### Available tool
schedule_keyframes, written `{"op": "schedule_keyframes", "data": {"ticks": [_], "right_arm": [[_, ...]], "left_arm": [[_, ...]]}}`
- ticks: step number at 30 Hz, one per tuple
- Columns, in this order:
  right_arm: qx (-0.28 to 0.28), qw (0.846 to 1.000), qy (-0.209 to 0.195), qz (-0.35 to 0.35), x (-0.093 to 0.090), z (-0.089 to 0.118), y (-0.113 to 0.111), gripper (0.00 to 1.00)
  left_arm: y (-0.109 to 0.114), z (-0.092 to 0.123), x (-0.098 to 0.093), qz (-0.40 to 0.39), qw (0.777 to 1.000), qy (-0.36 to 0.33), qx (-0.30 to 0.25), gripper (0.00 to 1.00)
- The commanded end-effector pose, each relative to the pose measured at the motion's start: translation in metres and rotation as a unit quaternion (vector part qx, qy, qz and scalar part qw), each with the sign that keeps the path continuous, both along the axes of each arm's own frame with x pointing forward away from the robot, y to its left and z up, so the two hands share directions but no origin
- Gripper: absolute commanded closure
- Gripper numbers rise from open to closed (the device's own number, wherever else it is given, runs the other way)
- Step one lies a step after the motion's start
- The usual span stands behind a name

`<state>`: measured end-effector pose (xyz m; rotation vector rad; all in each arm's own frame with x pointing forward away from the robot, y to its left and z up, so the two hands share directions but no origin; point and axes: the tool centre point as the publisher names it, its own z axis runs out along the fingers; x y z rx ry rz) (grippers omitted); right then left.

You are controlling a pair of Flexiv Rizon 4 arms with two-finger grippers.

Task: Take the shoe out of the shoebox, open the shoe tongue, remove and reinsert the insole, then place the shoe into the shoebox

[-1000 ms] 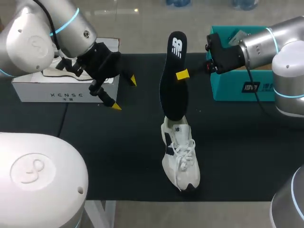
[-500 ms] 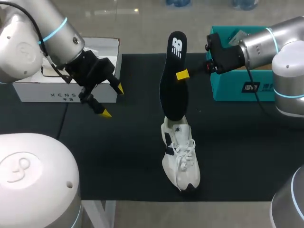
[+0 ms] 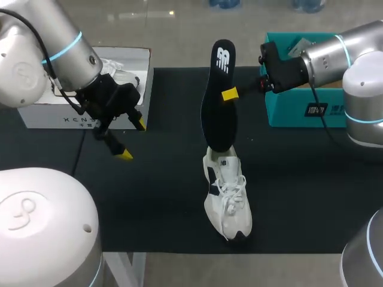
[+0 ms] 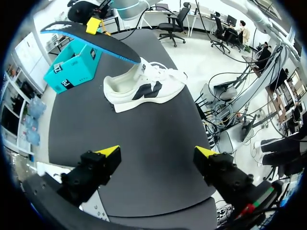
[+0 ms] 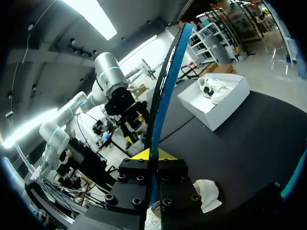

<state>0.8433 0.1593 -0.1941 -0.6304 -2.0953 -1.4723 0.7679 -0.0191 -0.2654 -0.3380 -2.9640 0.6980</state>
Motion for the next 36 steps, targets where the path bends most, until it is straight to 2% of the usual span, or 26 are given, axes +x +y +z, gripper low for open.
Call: {"op": "schedule_keyframes", "data": {"ticks": [1,6,22,29,36], "right_arm": [[-0.007,1.000,0.000,0.001,0.001,-0.001,-0.002,1.00],[-0.021,1.000,0.005,-0.002,0.010,-0.011,-0.010,1.00],[-0.049,0.999,-0.004,-0.023,0.037,-0.032,-0.015,1.00],[-0.058,0.998,0.010,-0.027,0.034,-0.050,-0.016,1.00],[-0.056,0.997,0.027,-0.035,0.017,-0.071,-0.009,1.00]], "left_arm": [[0.001,-0.001,-0.001,0.000,1.000,-0.002,0.000,0.00],[0.001,-0.001,-0.001,0.000,1.000,-0.002,0.000,0.00],[0.001,-0.001,-0.001,0.000,1.000,-0.002,0.000,0.00],[0.001,-0.001,-0.001,0.000,1.000,-0.002,0.000,0.00],[0.001,-0.001,-0.001,0.000,1.000,-0.002,0.000,0.00]]}}
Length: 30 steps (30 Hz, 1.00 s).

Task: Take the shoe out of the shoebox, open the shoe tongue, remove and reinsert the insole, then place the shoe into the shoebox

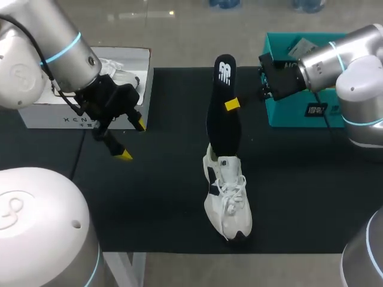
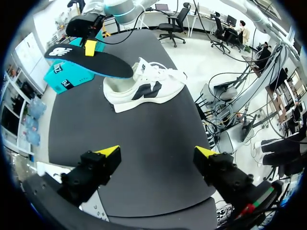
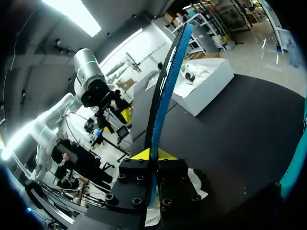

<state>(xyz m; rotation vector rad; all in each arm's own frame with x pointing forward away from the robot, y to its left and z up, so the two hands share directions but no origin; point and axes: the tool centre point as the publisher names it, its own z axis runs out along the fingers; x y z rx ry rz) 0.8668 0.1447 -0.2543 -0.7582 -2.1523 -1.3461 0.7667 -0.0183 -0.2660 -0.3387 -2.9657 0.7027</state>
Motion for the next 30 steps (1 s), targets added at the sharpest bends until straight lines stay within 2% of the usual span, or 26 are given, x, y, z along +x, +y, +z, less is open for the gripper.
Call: {"op": "schedule_keyframes", "data": {"ticks": [1,13,17,24,30], "right_arm": [[0.004,1.000,-0.001,-0.015,-0.009,-0.012,0.006,1.00],[-0.036,0.999,0.005,-0.033,-0.014,-0.024,0.000,1.00],[-0.029,0.998,0.008,-0.047,-0.016,-0.027,-0.003,1.00],[-0.036,0.998,-0.004,-0.051,0.000,-0.017,-0.006,1.00],[-0.038,0.997,-0.012,-0.060,0.009,-0.017,-0.007,1.00]], "left_arm": [[0.000,0.000,0.000,0.000,1.000,0.000,0.002,0.00],[0.000,0.000,0.000,0.000,1.000,0.000,0.002,0.00],[0.000,0.000,0.000,0.000,1.000,0.000,0.002,0.00],[0.000,0.000,0.000,0.000,1.000,0.000,0.002,0.00],[0.000,0.000,0.000,0.000,1.000,0.000,0.002,0.00]]}}
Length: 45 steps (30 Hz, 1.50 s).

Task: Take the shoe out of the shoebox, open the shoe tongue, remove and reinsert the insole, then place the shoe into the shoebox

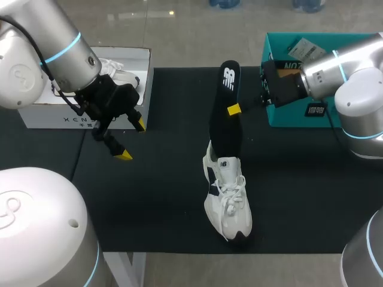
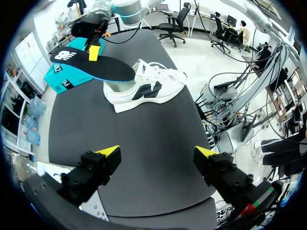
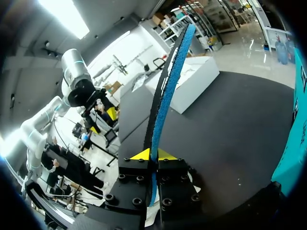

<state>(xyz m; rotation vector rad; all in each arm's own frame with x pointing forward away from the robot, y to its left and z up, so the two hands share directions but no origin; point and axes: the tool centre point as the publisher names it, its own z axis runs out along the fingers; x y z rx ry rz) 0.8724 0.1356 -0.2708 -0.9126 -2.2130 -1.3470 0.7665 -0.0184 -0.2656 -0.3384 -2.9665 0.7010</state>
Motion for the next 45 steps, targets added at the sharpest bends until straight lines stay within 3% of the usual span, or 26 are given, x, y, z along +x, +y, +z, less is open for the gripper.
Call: {"op": "schedule_keyframes", "data": {"ticks": [1,10,21,29,45], "right_arm": [[-0.006,1.000,-0.002,-0.005,0.004,-0.001,0.003,1.00],[-0.025,1.000,-0.008,-0.003,0.004,-0.010,0.006,1.00],[-0.036,0.999,0.010,-0.005,-0.028,-0.025,0.000,1.00],[-0.032,0.999,0.034,0.005,-0.048,-0.039,0.011,1.00],[-0.049,0.996,0.078,0.009,-0.066,-0.080,0.021,1.00]], "left_arm": [[0.000,0.000,0.000,0.000,1.000,0.000,0.001,0.00],[0.000,0.000,0.000,0.000,1.000,0.000,0.001,0.00],[0.000,0.000,0.000,0.000,1.000,0.000,0.001,0.00],[0.000,0.000,0.000,0.000,1.000,0.000,0.001,0.00],[0.000,0.000,0.000,0.000,1.000,0.000,0.001,0.00]]}}
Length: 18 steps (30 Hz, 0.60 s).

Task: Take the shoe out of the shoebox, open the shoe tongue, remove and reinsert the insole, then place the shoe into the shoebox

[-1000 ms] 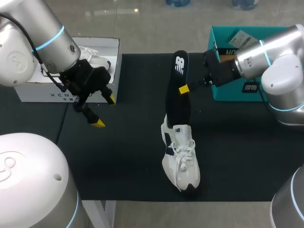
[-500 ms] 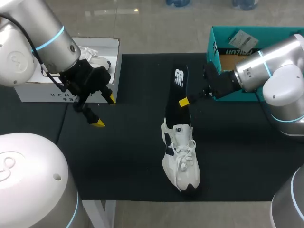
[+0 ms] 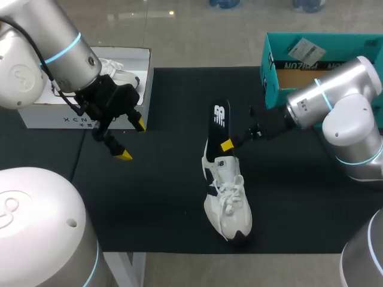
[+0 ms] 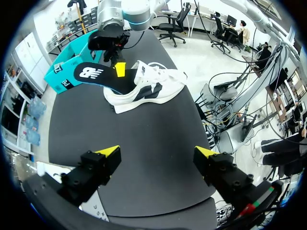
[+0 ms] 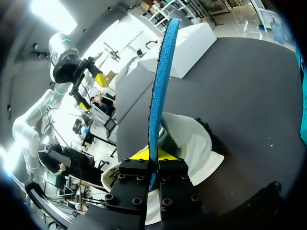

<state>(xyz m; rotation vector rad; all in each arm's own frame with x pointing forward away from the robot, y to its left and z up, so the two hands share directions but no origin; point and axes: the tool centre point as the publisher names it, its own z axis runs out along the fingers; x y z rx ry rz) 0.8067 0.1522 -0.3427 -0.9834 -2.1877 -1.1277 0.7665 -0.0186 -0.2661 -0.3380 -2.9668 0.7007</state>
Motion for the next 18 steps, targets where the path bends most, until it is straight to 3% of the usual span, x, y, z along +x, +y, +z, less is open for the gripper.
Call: {"op": "schedule_keyframes", "data": {"ticks": [1,2,3,4,17,18], "right_arm": [[0.002,1.000,0.007,-0.005,-0.001,-0.008,0.004,1.00],[0.001,1.000,0.009,-0.009,0.000,-0.007,0.004,0.82],[0.000,1.000,0.007,-0.010,0.002,-0.005,0.003,0.51],[0.000,1.000,0.003,-0.009,0.004,-0.002,0.002,0.00],[-0.012,0.999,-0.023,-0.019,0.026,0.016,-0.004,0.00],[-0.012,0.999,-0.024,-0.018,0.027,0.016,-0.004,0.04]], "left_arm": [[0.000,0.000,0.000,0.000,1.000,0.000,0.001,0.00],[0.000,0.000,0.000,0.000,1.000,0.000,0.001,0.00],[0.000,0.000,0.000,0.000,1.000,0.000,0.001,0.00],[0.000,0.000,0.000,0.000,1.000,0.000,0.001,0.00],[0.000,0.000,0.000,0.000,1.000,0.000,0.001,0.00],[0.000,0.000,0.000,0.000,1.000,0.000,0.001,0.00]]}}
